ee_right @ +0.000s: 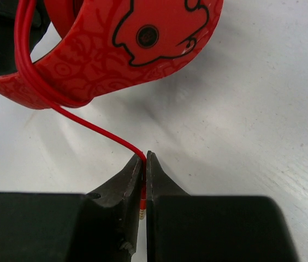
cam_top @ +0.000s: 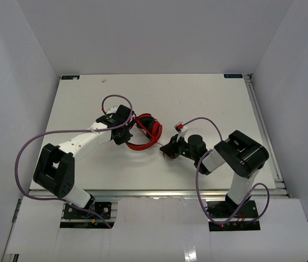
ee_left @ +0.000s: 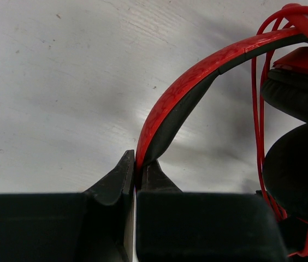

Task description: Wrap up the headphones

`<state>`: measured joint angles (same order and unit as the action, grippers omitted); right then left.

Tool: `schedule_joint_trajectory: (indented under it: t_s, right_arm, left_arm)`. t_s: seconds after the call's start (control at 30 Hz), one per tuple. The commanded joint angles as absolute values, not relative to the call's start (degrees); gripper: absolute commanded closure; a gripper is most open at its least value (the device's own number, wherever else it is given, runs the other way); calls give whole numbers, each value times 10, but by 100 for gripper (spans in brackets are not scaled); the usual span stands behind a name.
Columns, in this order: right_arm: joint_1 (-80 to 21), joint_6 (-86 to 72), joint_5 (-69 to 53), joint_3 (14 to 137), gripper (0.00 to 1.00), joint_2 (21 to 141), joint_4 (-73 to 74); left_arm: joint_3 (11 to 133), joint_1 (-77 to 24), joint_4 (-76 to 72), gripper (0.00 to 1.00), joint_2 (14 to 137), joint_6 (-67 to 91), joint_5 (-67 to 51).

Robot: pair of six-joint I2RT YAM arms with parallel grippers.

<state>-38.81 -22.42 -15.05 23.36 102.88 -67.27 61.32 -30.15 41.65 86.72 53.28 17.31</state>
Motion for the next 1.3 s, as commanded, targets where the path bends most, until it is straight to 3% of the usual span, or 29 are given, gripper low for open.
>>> schedule_joint_trajectory:
  t_s: [0.0,0.23,0.77,0.83,1.03,1.27]
  right_arm:
    - [-380,-224,-131,259,92,1055,-647]
    - [-379,-222,-128,276,92,1080,-635]
    - [-379,-225,-134,289,92,1103,-635]
    - [-378,-227,-135,289,92,1104,-635]
    - [-378,-226,-137,287,92,1103,-635]
    - [-378,-228,-141,287,92,1102,-638]
  left_arm:
    - [619,-300,354,100,877,524,145]
    - [604,-300,341,87,899,523,164]
    - [589,-300,333,13,874,498,165]
    - [592,-300,337,11,859,482,171]
    - [585,-318,313,22,767,339,178]
    - [566,-459,286,27,752,203,276]
